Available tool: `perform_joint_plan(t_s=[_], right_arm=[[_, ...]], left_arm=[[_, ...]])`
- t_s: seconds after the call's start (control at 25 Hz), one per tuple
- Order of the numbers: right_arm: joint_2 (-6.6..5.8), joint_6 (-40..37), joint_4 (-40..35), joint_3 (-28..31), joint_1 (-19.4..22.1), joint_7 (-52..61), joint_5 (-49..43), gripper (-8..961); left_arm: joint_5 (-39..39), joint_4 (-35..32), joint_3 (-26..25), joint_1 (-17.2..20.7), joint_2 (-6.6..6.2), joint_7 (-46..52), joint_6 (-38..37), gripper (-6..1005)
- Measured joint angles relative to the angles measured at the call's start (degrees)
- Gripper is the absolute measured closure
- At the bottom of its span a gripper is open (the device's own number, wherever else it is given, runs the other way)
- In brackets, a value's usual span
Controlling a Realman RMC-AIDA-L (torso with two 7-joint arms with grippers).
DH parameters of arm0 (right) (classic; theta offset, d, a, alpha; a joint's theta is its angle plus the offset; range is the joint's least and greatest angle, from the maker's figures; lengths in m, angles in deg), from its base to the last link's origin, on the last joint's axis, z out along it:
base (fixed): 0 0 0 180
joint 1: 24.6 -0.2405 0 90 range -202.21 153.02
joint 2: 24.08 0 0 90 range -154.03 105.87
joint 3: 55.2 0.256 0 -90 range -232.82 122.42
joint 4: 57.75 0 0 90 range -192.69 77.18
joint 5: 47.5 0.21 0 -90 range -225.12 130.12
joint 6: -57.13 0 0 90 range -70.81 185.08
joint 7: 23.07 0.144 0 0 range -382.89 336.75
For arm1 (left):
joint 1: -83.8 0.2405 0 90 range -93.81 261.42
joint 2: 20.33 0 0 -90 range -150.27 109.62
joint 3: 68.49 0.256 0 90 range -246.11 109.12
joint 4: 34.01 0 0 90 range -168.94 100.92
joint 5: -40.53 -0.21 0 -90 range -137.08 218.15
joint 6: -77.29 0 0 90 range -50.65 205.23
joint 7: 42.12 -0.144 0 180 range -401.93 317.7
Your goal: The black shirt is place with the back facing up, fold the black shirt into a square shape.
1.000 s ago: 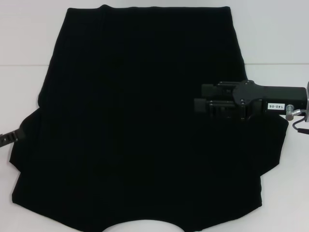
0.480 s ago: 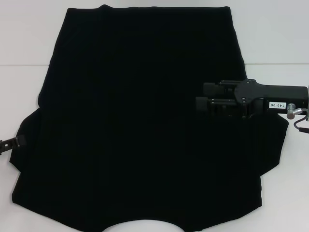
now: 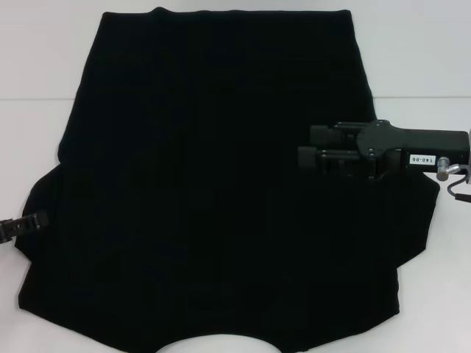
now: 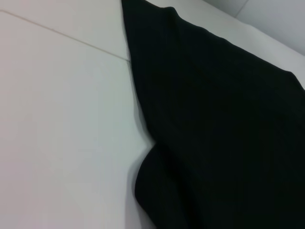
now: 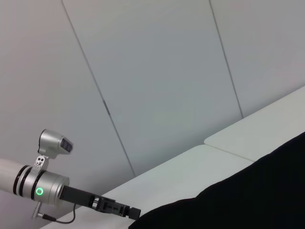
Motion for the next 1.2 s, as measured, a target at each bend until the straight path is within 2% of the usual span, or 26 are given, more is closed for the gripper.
perform_joint_plan(t_s=[0.4, 0.76, 1.2], right_arm=[[0.02, 0.0, -0.2, 0.1, 0.1, 0.0, 0.0, 252], [0.11, 0.0, -0.2, 0.1, 0.1, 0.0, 0.1, 251], [0.16, 0.0, -0.2, 0.2, 0.4, 0.0, 0.2, 250]], left_arm=[[-1.2, 0.0, 0.5, -0.1, 0.01, 0.0, -0.5, 131], [-2.4, -0.6, 4.8, -0.6, 0.13, 2.2, 0.0, 155], [-2.9, -0.8, 5.7, -1.1, 0.05, 2.7, 0.9, 532]])
